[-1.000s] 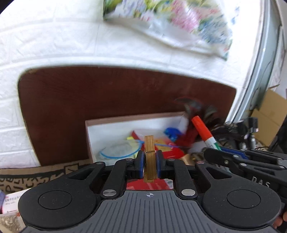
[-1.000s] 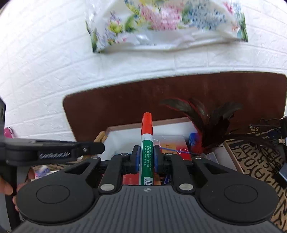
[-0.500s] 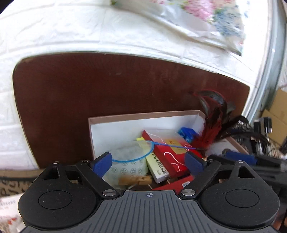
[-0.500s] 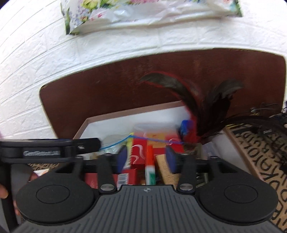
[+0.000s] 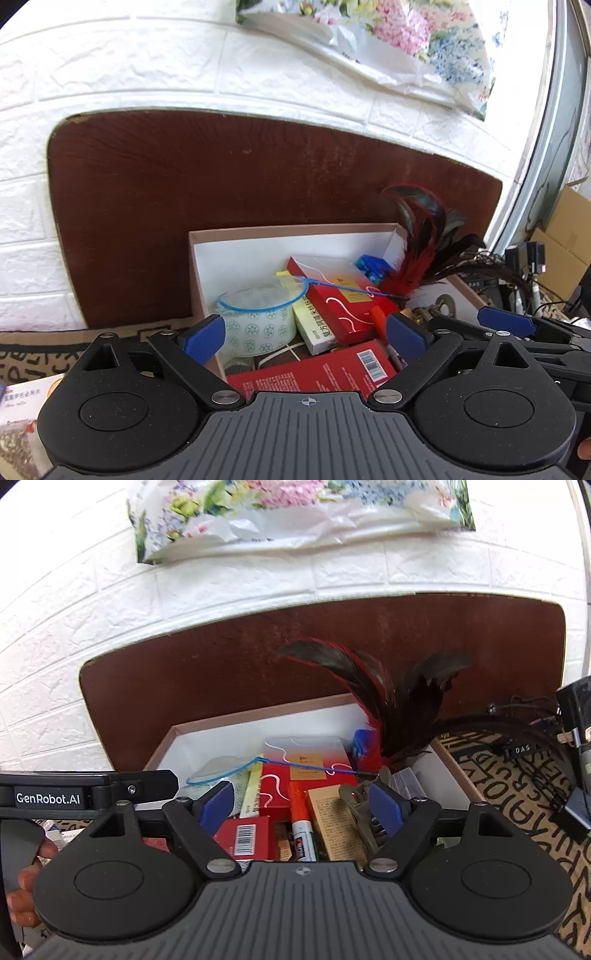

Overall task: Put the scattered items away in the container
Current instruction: 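Return both tools to the table toward the cloth bag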

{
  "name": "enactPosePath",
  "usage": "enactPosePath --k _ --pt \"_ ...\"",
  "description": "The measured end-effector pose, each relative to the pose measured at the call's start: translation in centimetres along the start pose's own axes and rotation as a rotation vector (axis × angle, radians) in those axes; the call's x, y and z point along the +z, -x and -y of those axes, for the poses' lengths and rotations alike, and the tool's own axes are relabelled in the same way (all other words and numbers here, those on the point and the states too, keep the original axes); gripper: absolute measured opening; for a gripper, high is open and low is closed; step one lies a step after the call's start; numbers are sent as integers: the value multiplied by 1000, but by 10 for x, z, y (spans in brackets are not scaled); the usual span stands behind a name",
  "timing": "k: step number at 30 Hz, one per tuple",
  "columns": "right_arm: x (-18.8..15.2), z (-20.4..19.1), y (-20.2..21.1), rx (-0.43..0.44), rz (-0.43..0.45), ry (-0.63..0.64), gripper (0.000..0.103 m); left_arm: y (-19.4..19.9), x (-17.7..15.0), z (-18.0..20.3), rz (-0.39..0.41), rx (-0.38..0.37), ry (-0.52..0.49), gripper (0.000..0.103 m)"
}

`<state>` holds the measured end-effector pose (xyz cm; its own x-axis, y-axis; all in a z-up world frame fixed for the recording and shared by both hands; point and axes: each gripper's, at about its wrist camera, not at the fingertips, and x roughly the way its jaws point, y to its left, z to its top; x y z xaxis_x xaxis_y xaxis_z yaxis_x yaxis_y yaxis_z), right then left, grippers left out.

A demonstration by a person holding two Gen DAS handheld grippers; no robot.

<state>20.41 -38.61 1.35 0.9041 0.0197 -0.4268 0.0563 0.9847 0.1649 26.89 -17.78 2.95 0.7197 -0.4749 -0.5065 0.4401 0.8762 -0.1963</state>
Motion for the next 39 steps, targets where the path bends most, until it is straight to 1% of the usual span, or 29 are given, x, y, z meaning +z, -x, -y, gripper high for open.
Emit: enactPosePath --k 4,6,9,12,15,19,21,25,28,31,33,37,39 --pt "1 -12 20 14 29 18 89 28 -3 -1 14 -5 -4 100" --pt "-1 -21 32 25 48 30 93 45 -9 -3 30 -9 -7 102" --pt "-8 -35 48 50 70 43 95 72 -21 -7 47 -6 0 103" --pt "-21 -52 63 82 84 55 97 101 -40 -13 55 -19 20 103" --pt "-40 -69 76 120 86 69 100 130 -68 -23 52 -30 65 103" --pt "-69 -92 86 196 34 67 100 162 -113 -41 46 -9 141 103" --pt "-86 -104 89 232 -10 78 100 174 -135 -52 25 21 173 103" --pt "-120 -128 90 292 -96 110 100 192 -178 -78 -41 85 250 103" --pt "-148 -146 88 316 -164 156 100 202 -199 -99 -67 138 308 103" --pt "-170 -164 83 301 -209 208 100 209 -208 -114 -75 181 322 103" --pt "-178 -174 80 291 -220 235 99 213 -209 -120 -66 185 317 103" --pt "-181 -185 77 281 -226 272 94 212 -206 -124 -59 142 321 101" --pt "-182 -187 73 267 -233 294 83 205 -200 -119 -58 111 298 101"
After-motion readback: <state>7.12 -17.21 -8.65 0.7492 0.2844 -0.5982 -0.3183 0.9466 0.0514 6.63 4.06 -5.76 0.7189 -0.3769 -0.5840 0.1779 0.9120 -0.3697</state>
